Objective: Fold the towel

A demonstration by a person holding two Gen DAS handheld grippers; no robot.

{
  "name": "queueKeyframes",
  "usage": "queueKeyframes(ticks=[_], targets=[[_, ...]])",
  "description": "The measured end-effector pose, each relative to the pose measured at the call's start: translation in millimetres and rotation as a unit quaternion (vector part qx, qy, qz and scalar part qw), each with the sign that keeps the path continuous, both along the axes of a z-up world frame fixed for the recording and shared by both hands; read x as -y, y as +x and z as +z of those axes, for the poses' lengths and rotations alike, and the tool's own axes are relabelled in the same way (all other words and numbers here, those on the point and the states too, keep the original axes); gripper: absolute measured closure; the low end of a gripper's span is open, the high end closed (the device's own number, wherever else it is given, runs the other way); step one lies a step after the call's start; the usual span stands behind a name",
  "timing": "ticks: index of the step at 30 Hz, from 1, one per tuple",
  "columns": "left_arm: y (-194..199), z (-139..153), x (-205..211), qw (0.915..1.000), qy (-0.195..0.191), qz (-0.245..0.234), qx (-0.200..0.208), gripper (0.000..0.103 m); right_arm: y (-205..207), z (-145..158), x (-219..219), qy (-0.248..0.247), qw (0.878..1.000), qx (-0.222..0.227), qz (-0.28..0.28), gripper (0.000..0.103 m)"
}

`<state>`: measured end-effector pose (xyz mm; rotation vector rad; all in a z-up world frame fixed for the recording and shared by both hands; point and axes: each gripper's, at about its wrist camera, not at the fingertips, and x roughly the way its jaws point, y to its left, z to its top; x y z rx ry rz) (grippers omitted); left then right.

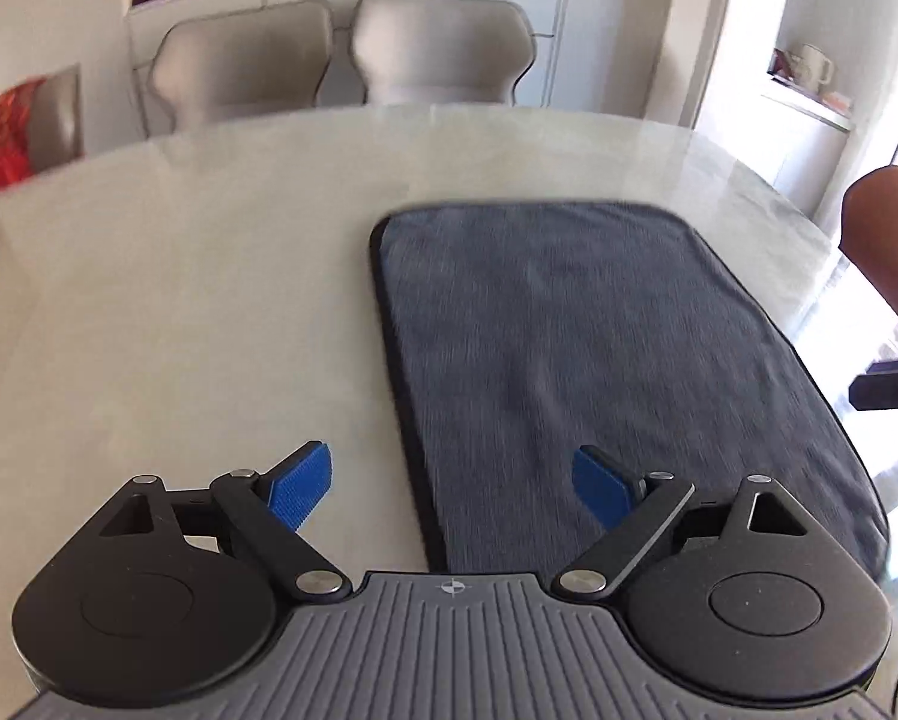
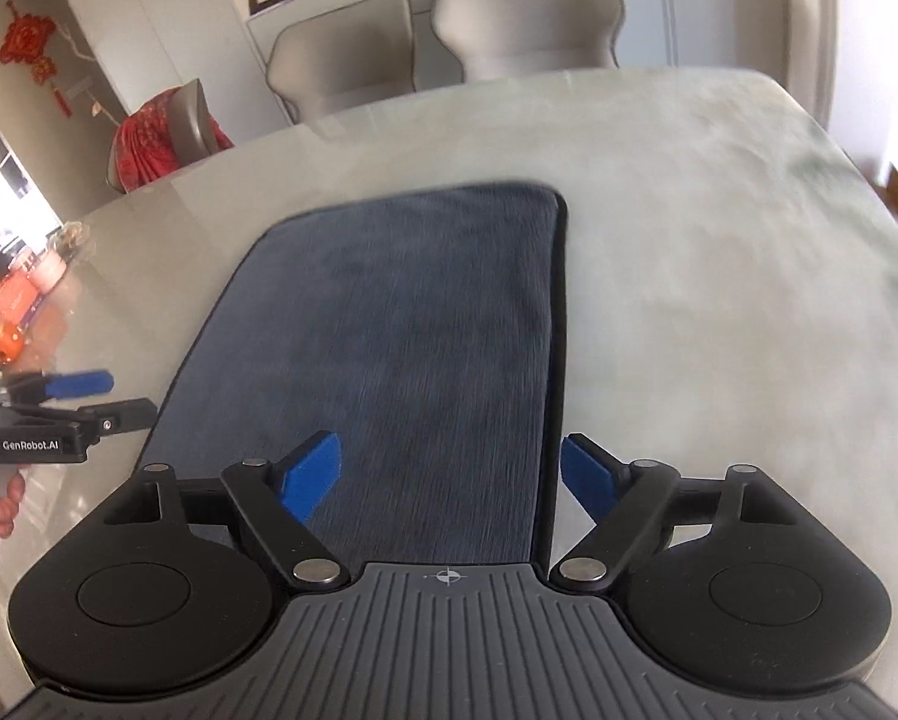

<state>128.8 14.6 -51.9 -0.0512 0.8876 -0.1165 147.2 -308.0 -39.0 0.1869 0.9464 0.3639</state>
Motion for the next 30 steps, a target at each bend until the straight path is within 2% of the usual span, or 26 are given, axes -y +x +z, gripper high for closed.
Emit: queueKeyframes(ticks=[2, 4, 5, 7, 9, 17, 24, 26, 28, 30], targets=[[-24.6, 0.8, -3.4, 0.9998, -0.004, 0.014, -0.011, 0.012, -19.4, -3.7, 3.6, 0.005, 1.000, -0.010, -0.015, 0.033], [-42.2, 1.2, -4.5, 0.9995, -0.009, 0.021, -0.021, 0.012, -39.2, -7.5, 7.2, 0.011, 0.999, -0.019, -0.030, 0.053], [-48.6, 1.0, -4.1, 0.9994, -0.011, 0.020, -0.025, 0.012, -50.4, -10.5, 7.5, -0.003, 0.999, -0.019, -0.038, 0.053], [-59.3, -0.1, -3.1, 0.9993, -0.008, 0.022, -0.029, 0.012, -57.1, -13.5, 5.4, -0.021, 0.999, -0.009, -0.044, 0.060], [-66.8, -1.9, -1.9, 0.9992, -0.004, 0.021, -0.035, 0.012, -65.3, -16.9, 3.7, -0.045, 0.998, 0.001, -0.049, 0.061], [-89.8, -10.0, 7.8, 0.9993, 0.024, -0.007, -0.027, 0.013, -76.5, -28.8, -4.0, -0.066, 0.997, 0.016, -0.046, 0.060], [-93.1, -19.7, 15.0, 0.9988, 0.027, -0.022, -0.035, 0.013, -76.1, -32.2, -14.7, -0.080, 0.996, 0.021, -0.021, 0.059], [-91.6, -22.0, 15.2, 0.9983, 0.025, -0.024, -0.046, 0.014, -77.0, -32.5, -14.8, -0.077, 0.997, 0.022, -0.018, 0.059], [-93.7, -25.2, 16.3, 0.9980, 0.026, -0.026, -0.051, 0.019, -77.8, -33.2, -14.9, -0.078, 0.997, 0.026, -0.015, 0.058], [-93.7, -27.8, 18.0, 0.9977, 0.031, -0.026, -0.053, 0.020, -78.2, -33.9, -15.2, -0.079, 0.996, 0.029, -0.010, 0.056]])
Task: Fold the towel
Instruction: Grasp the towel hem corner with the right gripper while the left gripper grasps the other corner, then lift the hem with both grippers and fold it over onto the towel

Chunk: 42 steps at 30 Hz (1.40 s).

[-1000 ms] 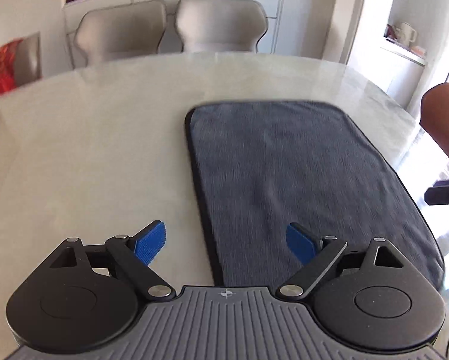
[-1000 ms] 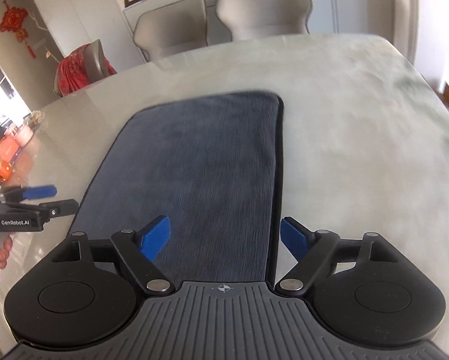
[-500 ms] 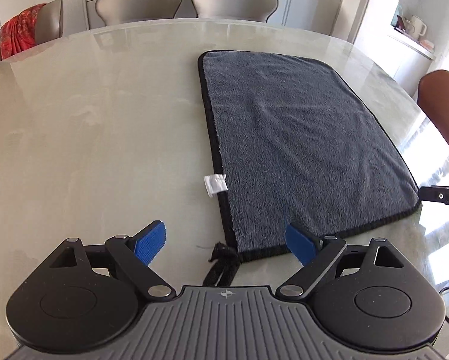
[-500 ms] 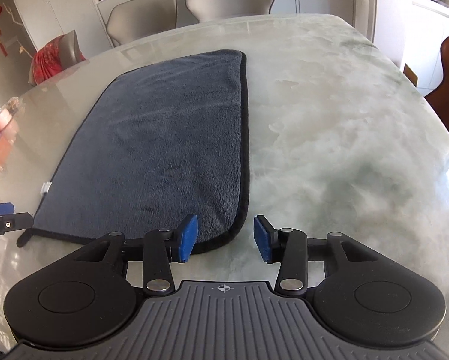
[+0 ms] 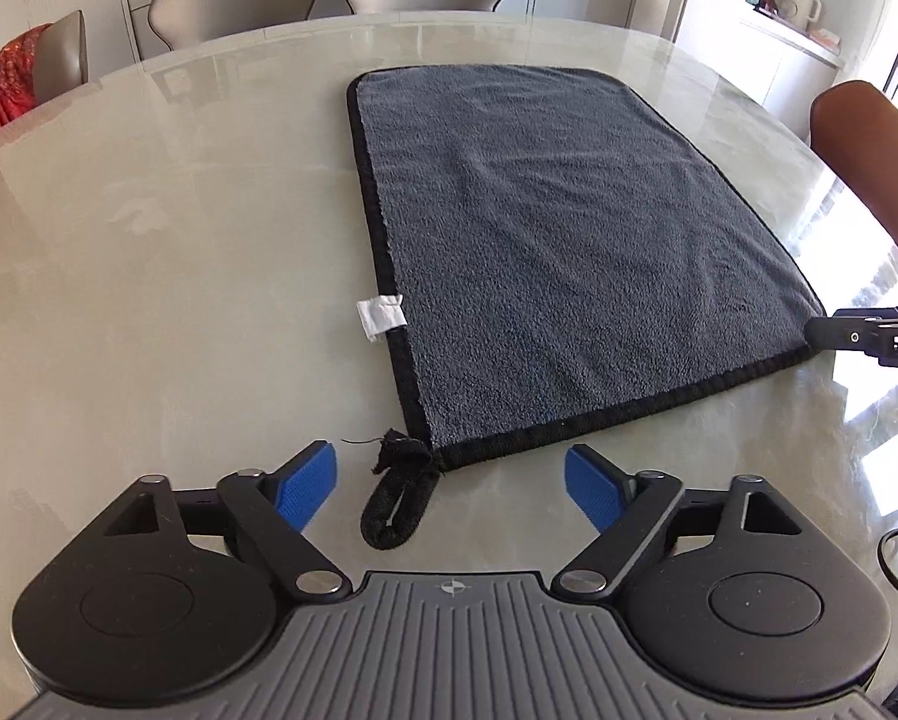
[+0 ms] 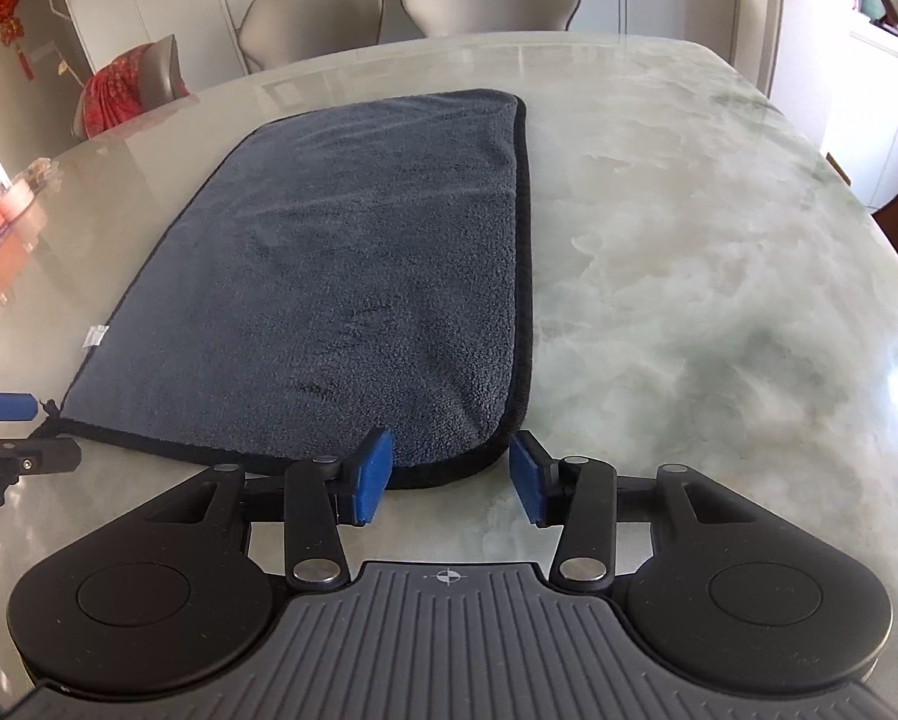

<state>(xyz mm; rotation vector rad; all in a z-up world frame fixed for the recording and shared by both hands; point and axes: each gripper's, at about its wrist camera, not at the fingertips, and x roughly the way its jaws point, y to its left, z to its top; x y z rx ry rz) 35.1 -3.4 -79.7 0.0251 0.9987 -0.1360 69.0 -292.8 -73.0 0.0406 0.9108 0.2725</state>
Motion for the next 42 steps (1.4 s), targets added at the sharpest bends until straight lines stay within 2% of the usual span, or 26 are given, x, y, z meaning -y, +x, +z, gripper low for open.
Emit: queueKeyframes(ticks=[6, 8, 14, 18, 20, 22, 23, 25, 26, 27, 28, 29, 30, 32, 37, 42], targets=[[2.3, -4.0, 4.8, 0.9999, 0.016, 0.000, 0.001, 0.019, -0.6, -0.7, -4.2, -0.005, 1.000, 0.004, 0.022, 0.042], [1.0, -5.2, 5.9, 0.9998, 0.019, -0.001, 0.008, 0.018, -1.0, -1.4, -6.4, -0.010, 1.000, 0.008, 0.027, 0.040], [-0.5, -7.4, 8.0, 0.9996, 0.019, -0.008, 0.020, 0.016, -6.3, -5.1, -14.5, -0.036, 0.998, 0.030, 0.040, 0.041], [0.4, -7.1, 9.7, 0.9994, 0.019, -0.019, 0.024, 0.017, -5.9, -4.5, -16.1, -0.039, 0.997, 0.035, 0.048, 0.053], [0.5, -6.5, 11.2, 0.9991, 0.019, -0.028, 0.025, 0.023, -4.6, -4.3, -17.0, -0.041, 0.997, 0.035, 0.055, 0.057], [1.5, -3.7, 13.1, 0.9986, 0.019, -0.041, 0.026, 0.036, -3.0, -3.9, -17.0, -0.037, 0.997, 0.034, 0.058, 0.063], [2.1, -2.6, 14.9, 0.9982, 0.019, -0.050, 0.026, 0.039, -2.0, -3.5, -16.9, -0.034, 0.997, 0.032, 0.059, 0.065], [3.1, -1.5, 17.2, 0.9979, 0.020, -0.057, 0.023, 0.045, -1.4, -3.2, -16.8, -0.029, 0.997, 0.030, 0.062, 0.075], [3.8, -0.8, 17.6, 0.9978, 0.019, -0.060, 0.021, 0.050, -0.7, -2.8, -16.5, -0.024, 0.997, 0.028, 0.064, 0.077], [4.3, -0.1, 17.8, 0.9977, 0.018, -0.062, 0.021, 0.057, 0.3, -2.5, -16.0, -0.015, 0.998, 0.024, 0.063, 0.083], [5.1, 0.8, 17.8, 0.9977, 0.015, -0.064, 0.019, 0.070, 1.0, -2.2, -14.9, -0.005, 0.998, 0.021, 0.062, 0.088], [6.0, 1.8, 17.8, 0.9976, 0.012, -0.066, 0.018, 0.078, 1.7, -1.9, -13.8, 0.004, 0.998, 0.018, 0.061, 0.089], [7.0, 2.8, 18.3, 0.9977, 0.007, -0.066, 0.016, 0.090, 2.4, -1.5, -12.8, 0.012, 0.998, 0.016, 0.058, 0.090], [8.7, 5.3, 19.5, 0.9977, -0.002, -0.066, 0.017, 0.094, 3.3, 0.7, -10.5, 0.027, 0.998, 0.015, 0.051, 0.091], [11.6, 13.5, 20.1, 0.9973, -0.006, -0.069, 0.025, 0.094, 6.3, 14.7, -1.4, 0.057, 0.997, 0.023, 0.037, 0.092], [18.8, 31.3, 21.3, 0.9957, 0.008, -0.081, 0.044, 0.094, 13.0, 33.4, 4.9, 0.088, 0.995, 0.039, 0.023, 0.092]])
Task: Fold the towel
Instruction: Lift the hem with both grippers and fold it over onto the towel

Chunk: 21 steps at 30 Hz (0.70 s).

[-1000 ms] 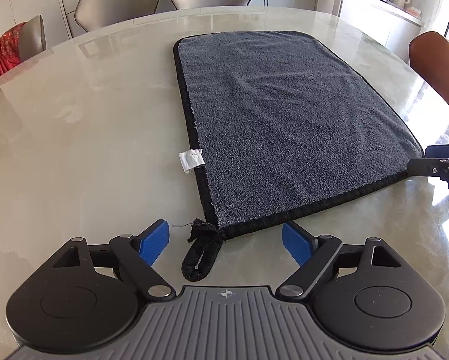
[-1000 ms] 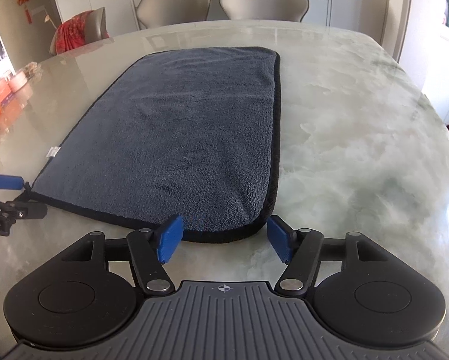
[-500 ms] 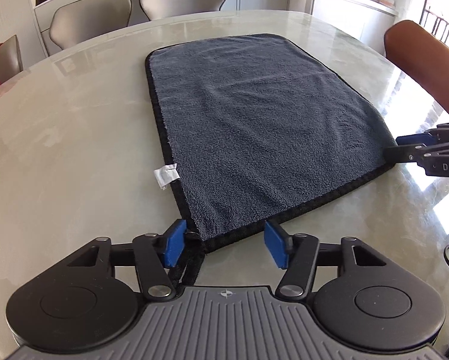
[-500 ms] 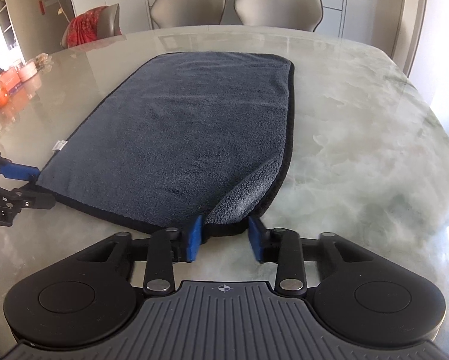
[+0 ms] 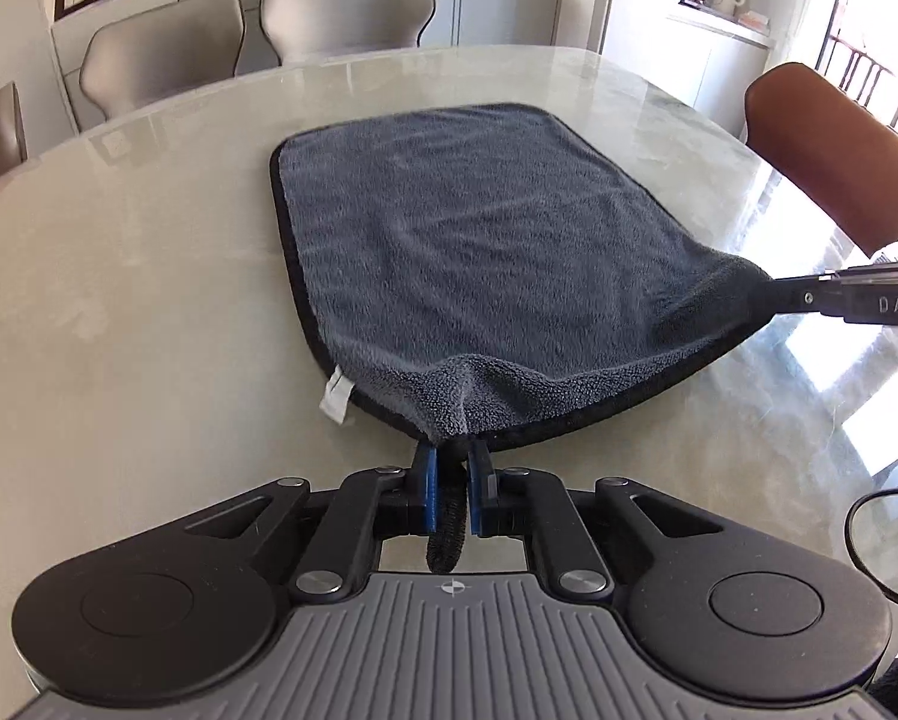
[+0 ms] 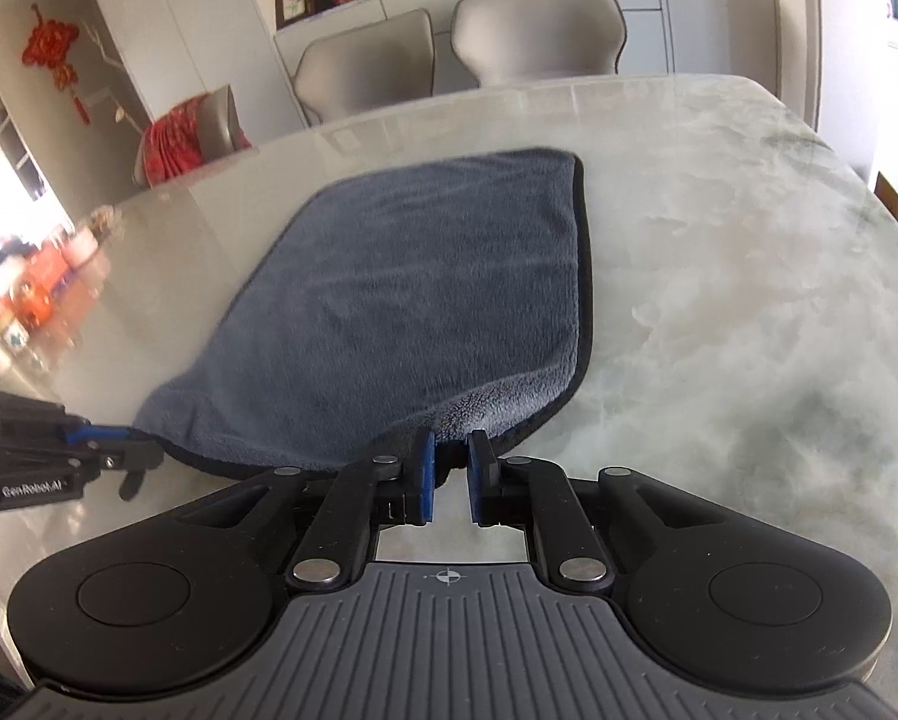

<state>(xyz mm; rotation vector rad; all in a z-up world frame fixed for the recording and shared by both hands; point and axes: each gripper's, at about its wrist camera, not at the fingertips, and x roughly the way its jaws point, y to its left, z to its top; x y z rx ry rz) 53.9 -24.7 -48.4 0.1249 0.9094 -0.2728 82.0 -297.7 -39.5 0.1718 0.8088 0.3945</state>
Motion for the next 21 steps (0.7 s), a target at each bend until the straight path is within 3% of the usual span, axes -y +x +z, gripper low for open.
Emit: queueKeyframes(ticks=[6, 11, 21], targets=[[28.5, 22.4, 0.3, 0.9990, 0.017, -0.010, 0.039, 0.094, 31.3, 21.8, 3.2, 0.024, 0.999, 0.025, -0.006, 0.092], [69.4, 30.6, 3.1, 0.9969, 0.043, -0.018, 0.064, 0.094, 75.0, 30.5, -6.0, 0.005, 0.999, 0.049, 0.001, 0.092], [167.2, 21.1, -8.4, 0.9958, 0.067, -0.002, 0.062, 0.094, 173.8, 20.2, -20.4, -0.017, 0.998, 0.056, -0.002, 0.092]])
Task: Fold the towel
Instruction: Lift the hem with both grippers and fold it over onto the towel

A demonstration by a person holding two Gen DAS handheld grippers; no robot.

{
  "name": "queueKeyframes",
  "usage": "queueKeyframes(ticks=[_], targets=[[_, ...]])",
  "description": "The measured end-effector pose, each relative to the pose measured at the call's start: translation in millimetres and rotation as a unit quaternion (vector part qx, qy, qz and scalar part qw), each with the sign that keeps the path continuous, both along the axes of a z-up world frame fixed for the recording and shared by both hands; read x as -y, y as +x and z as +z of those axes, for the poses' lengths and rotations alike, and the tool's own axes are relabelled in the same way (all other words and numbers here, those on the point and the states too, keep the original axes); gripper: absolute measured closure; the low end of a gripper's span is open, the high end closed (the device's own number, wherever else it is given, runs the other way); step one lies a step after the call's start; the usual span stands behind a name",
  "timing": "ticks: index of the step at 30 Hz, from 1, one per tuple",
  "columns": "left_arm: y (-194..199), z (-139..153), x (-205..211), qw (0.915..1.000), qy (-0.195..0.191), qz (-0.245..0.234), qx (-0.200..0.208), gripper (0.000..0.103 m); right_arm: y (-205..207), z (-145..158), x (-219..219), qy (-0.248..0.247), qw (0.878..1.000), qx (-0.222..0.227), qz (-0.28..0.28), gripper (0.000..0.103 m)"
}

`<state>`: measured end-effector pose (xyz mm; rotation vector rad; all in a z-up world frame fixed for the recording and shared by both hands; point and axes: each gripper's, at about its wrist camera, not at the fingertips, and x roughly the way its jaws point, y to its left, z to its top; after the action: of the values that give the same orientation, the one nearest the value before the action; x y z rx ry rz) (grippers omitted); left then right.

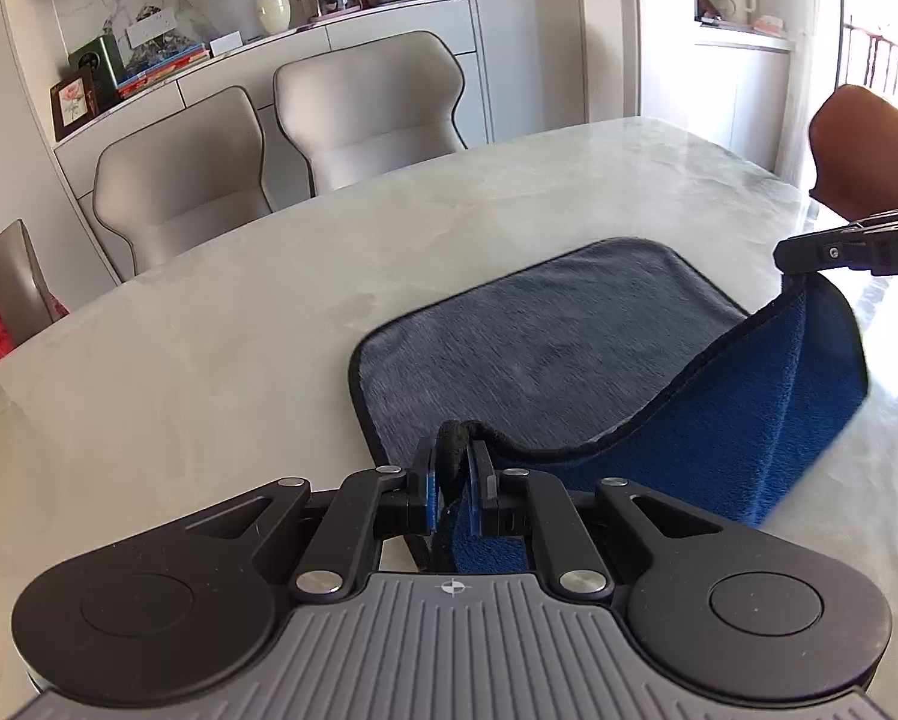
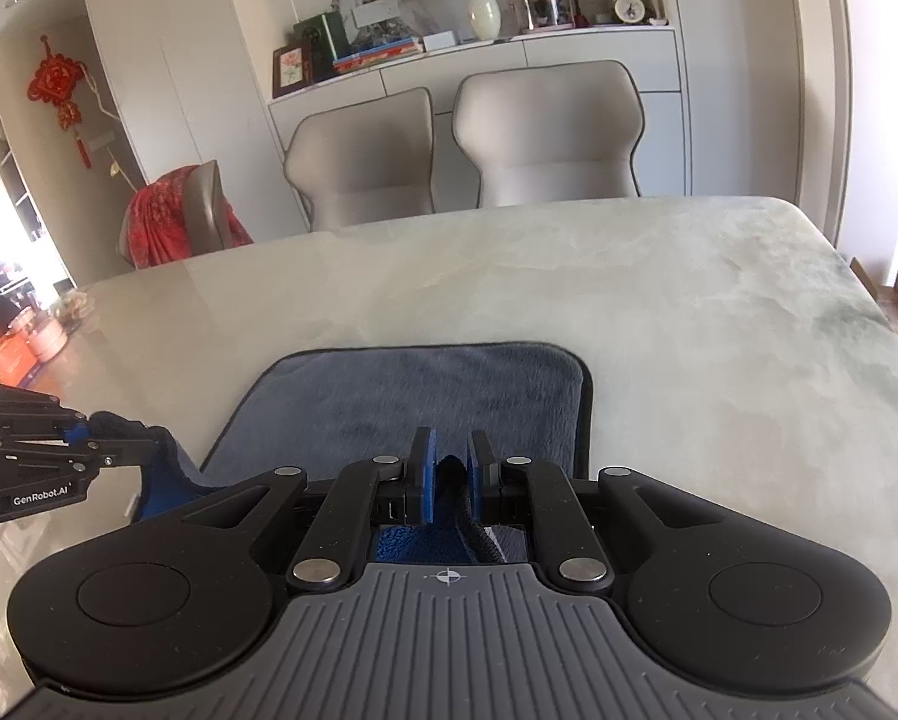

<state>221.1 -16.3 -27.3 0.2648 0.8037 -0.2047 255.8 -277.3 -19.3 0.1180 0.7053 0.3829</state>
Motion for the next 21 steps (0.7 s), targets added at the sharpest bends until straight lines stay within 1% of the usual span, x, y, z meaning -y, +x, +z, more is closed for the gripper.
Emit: queueKeyframes(ticks=[4, 7, 8, 9, 10, 12, 16, 18, 21], targets=[[19.5, -12.1, -1.5, 0.9999, 0.001, -0.003, -0.011, 0.094, 26.1, -12.9, -1.9, -0.017, 1.000, -0.012, -0.002, 0.092], [32.5, -24.7, -1.3, 0.9996, 0.007, -0.004, -0.026, 0.094, 44.3, -24.8, -0.4, -0.027, 0.999, -0.018, 0.006, 0.089], [36.0, -28.0, -1.7, 0.9995, 0.008, -0.003, -0.030, 0.094, 42.9, -25.7, 1.0, -0.027, 0.999, -0.016, 0.006, 0.087], [39.2, -31.1, -2.4, 0.9994, 0.008, -0.001, -0.034, 0.094, 44.3, -27.1, 3.7, -0.021, 1.000, -0.009, 0.011, 0.079], [41.6, -33.5, -3.2, 0.9993, 0.008, 0.000, -0.036, 0.094, 44.1, -28.3, 5.6, -0.020, 1.000, -0.009, 0.016, 0.064], [45.0, -39.0, -7.8, 0.9991, 0.006, 0.000, -0.042, 0.094, 43.5, -30.6, 9.3, -0.018, 0.999, -0.011, 0.025, 0.056], [44.8, -45.4, -10.8, 0.9987, 0.006, -0.002, -0.051, 0.094, 37.4, -38.4, 14.0, -0.018, 0.998, -0.028, 0.057, 0.056], [43.8, -48.6, -13.1, 0.9984, 0.004, -0.003, -0.056, 0.093, 26.1, -43.6, 12.2, -0.044, 0.997, -0.026, 0.064, 0.056], [42.8, -49.7, -15.3, 0.9981, -0.007, -0.001, -0.060, 0.092, 18.0, -47.5, 13.0, -0.062, 0.996, -0.023, 0.062, 0.056]])
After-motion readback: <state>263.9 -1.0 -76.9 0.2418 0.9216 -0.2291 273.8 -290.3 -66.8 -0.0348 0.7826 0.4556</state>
